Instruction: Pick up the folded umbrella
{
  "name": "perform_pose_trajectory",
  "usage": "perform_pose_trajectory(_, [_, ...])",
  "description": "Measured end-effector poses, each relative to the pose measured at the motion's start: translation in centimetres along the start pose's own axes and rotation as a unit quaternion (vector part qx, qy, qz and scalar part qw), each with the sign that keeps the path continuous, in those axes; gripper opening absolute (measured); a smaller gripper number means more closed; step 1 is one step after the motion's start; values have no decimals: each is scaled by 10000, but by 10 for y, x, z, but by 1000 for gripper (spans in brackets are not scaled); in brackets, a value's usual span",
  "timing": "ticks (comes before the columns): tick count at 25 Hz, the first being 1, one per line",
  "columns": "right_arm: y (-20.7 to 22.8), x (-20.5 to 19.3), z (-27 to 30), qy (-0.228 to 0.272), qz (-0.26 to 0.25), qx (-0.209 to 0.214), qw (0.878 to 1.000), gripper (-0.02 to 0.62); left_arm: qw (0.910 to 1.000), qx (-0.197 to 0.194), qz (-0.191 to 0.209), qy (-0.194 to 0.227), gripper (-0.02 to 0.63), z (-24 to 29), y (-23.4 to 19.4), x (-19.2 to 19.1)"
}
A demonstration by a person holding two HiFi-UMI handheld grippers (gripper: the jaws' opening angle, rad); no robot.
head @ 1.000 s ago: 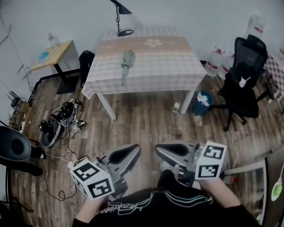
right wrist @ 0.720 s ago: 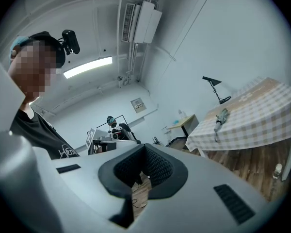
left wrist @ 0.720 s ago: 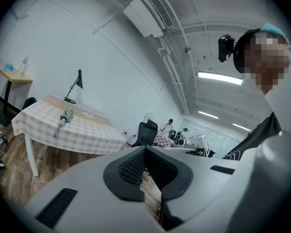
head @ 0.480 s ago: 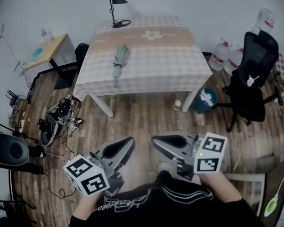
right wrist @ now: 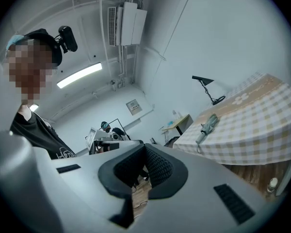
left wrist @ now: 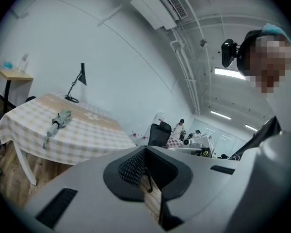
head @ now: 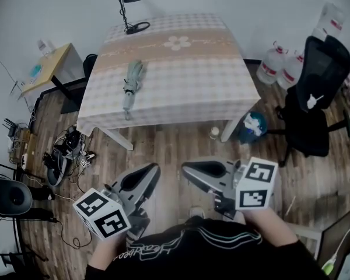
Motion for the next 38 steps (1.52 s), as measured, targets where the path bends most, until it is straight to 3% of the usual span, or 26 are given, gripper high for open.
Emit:
perform_pose_trajectory(6, [32,16,-5,-57,-25,48,10000,11,10000,65,0,17,-3,30,-9,15])
perform_pose_trajectory(23, [74,25,16,-211,90,-8,9997,11,9998,126,-127,62,-3,46,-47,26])
perform_pose_trajectory(38, [157,98,90,-262,210,-148,9993,11,9999,-31,-106,12,-3,77,-150,109])
Point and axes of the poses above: the fingertips, and each gripper's own axes: z forward along the fingers, y to its right, x out of its top, the point moved 2 cm from there along -z, backward along the fingers, and after that the axes turned 8 degrees about -y, right-handed, at the moved point
